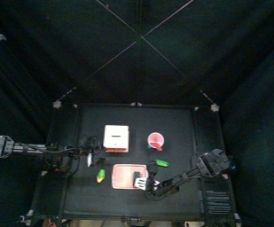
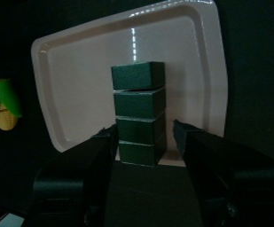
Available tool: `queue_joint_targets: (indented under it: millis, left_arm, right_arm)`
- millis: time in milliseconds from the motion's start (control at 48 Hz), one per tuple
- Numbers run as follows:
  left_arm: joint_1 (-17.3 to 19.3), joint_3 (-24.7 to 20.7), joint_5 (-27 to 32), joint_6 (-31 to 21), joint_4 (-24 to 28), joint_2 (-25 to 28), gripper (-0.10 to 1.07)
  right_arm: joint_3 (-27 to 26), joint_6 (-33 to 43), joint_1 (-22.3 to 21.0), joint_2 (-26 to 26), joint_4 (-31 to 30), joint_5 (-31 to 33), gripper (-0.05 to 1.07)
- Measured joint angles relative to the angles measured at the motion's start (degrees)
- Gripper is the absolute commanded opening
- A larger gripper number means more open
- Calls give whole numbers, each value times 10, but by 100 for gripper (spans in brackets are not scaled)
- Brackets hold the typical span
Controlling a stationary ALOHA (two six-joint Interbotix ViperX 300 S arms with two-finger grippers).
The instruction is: Grab knife
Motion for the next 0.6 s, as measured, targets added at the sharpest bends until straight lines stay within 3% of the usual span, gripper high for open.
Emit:
queue_joint_targets:
  millis: [208,604]
  left_arm:
    - [0,0,-2,2,-1,0,100]
    - [0,-13,-30,39,35,2,100]
  right_arm:
    - [31,-18,0,-40,-26,18,87]
    - [81,-178,1,-129,-83,16,87]
